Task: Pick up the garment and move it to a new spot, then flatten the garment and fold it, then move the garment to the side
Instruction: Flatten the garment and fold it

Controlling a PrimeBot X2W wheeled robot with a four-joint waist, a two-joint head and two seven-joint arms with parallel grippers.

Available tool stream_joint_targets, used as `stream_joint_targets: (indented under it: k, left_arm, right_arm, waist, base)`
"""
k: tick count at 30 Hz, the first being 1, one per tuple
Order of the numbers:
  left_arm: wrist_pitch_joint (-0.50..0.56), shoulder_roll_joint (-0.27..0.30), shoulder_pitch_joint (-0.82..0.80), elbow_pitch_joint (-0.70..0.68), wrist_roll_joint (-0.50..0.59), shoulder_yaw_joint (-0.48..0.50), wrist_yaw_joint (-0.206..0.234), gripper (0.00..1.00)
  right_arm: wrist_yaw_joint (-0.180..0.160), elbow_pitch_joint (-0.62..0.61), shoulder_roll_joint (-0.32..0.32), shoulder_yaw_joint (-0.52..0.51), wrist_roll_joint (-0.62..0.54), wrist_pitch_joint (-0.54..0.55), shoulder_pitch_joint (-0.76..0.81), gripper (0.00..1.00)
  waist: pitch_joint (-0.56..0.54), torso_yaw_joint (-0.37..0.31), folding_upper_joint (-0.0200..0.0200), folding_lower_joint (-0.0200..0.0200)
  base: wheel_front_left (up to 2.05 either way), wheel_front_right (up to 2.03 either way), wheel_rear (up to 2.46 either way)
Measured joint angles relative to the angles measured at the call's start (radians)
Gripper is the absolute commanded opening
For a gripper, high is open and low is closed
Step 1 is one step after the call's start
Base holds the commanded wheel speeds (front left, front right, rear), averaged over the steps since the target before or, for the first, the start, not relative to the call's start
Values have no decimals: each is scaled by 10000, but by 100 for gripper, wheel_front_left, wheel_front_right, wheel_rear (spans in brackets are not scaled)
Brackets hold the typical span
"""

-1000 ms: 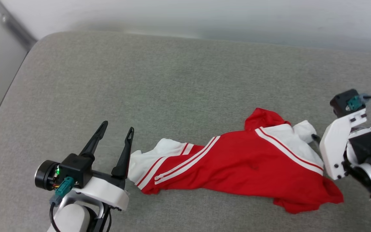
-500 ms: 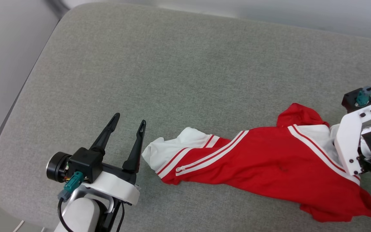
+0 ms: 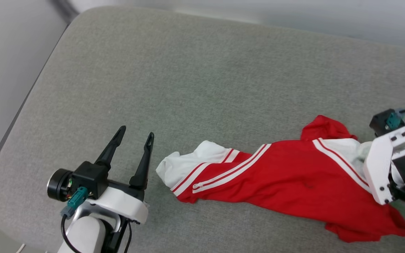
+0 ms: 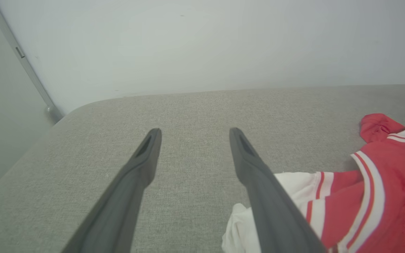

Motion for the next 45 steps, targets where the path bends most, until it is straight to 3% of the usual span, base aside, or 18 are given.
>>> stream_joint_targets:
  k: [14, 19, 26, 27, 28, 35, 45]
  left_arm:
    - [-13, 161, 675, 178, 54, 420, -46, 100]
    - [-13, 247, 940, 222, 46, 499, -44, 100]
    - [-13, 326, 1096, 339, 10, 483, -61, 100]
    - [-13, 334, 1096, 368, 8, 474, -61, 100]
    - [-13, 336, 1098, 387, 8, 460, -61, 100]
    - [-13, 341, 1137, 468, -71, 418, -67, 100]
    - [86, 324, 1431, 198, -441, 433, 0, 100]
  right_arm:
    - [0, -1795, -550, -1246, 313, -464, 2969, 0]
    - [0, -2157, -278, -2188, 309, -376, 4472, 0]
    - [-2, -1772, 188, -2884, 173, -966, 5315, 0]
    - [0, -1676, 238, -2901, 100, -1112, 5330, 21]
    - [0, -1580, 290, -2930, 27, -1315, 5329, 100]
    - [2, -1335, 932, -3227, -132, -3093, 4938, 100]
    - [0, -2953, 1958, -4115, -472, -6763, 4733, 100]
  waist:
    - [-1251, -1313, 0, -1]
    - [-1589, -1768, 0, -1]
    - [-1681, -1957, 0, -1]
    - [-1689, -1965, 0, -1]
    - [-1698, -1976, 0, -1]
    - [-1907, -2162, 0, -1]
    - [-2140, -2660, 0, -1]
  base:
    - [0, 0, 0]
    - [0, 0, 0]
    - [0, 0, 0]
    - [0, 0, 0]
    - [0, 0, 0]
    - [0, 0, 0]
    - [0, 0, 0]
